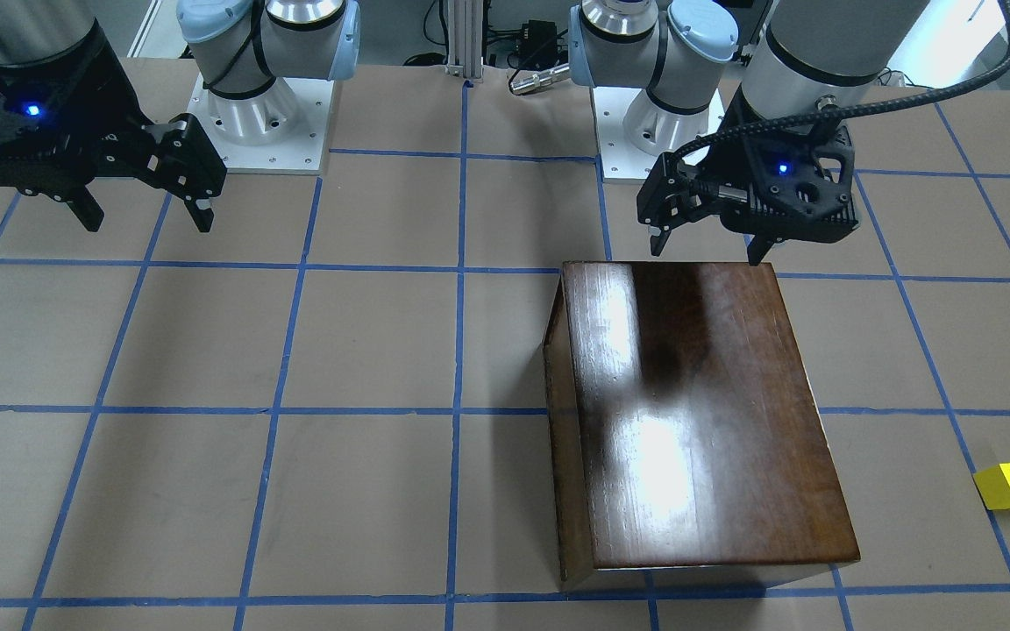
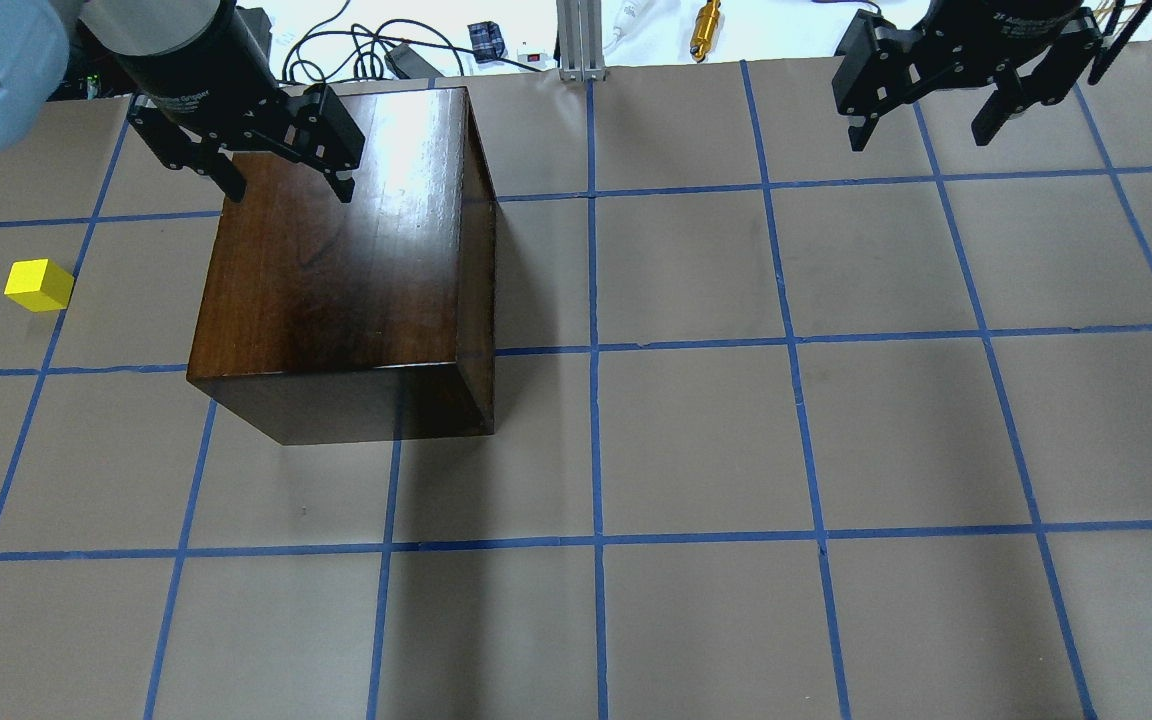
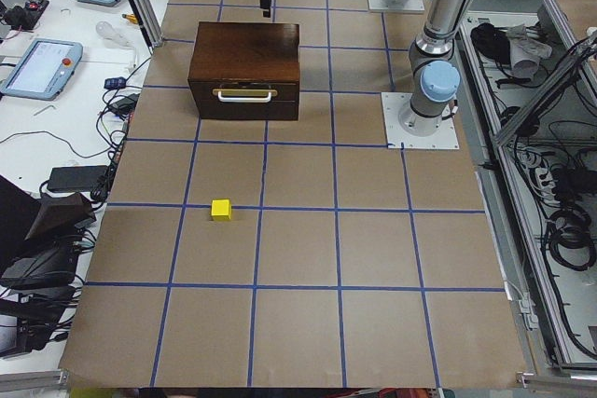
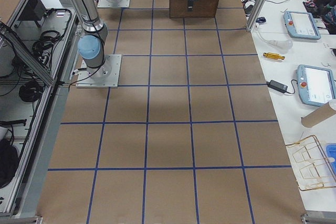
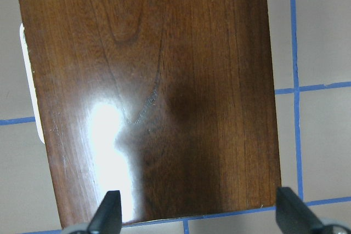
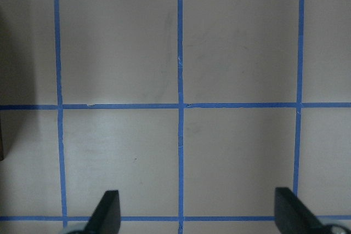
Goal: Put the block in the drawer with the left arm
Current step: 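Move the left gripper down beside the cabinet to the drawer's white handle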
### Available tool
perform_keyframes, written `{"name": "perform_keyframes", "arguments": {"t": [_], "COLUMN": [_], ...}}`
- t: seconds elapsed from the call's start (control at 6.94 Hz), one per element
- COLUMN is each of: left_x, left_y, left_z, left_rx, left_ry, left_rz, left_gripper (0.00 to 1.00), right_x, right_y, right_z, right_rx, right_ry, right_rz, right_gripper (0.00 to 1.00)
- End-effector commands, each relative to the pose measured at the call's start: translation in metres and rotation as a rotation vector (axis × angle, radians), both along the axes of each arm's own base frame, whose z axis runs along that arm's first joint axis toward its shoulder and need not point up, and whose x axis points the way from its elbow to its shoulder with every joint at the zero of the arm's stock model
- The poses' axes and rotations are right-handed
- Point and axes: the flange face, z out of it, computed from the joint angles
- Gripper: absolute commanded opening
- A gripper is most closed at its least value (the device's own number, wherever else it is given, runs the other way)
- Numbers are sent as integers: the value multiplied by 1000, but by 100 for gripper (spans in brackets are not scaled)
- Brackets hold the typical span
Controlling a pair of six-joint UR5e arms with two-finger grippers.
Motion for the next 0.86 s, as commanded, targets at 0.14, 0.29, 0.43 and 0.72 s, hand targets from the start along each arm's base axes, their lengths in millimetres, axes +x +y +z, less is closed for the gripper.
{"name": "perform_keyframes", "arguments": {"t": [0.14, 0.29, 0.43, 0.72], "left_x": [5, 31, 99, 182], "left_y": [-2, -14, -27, -38], "left_z": [-1, -4, -18, -52], "left_rx": [3, 5, 36, 102], "left_ry": [-1, 1, 16, 44], "left_rz": [4, 44, 146, 128], "left_gripper": [100, 100, 100, 100], "right_x": [0, 0, 0, 0], "right_y": [1, 0, 0, 0], "right_z": [1, 0, 0, 0], "right_rx": [-1, 0, 0, 0], "right_ry": [0, 0, 0, 0], "right_rz": [1, 1, 1, 1], "right_gripper": [100, 100, 100, 100]}}
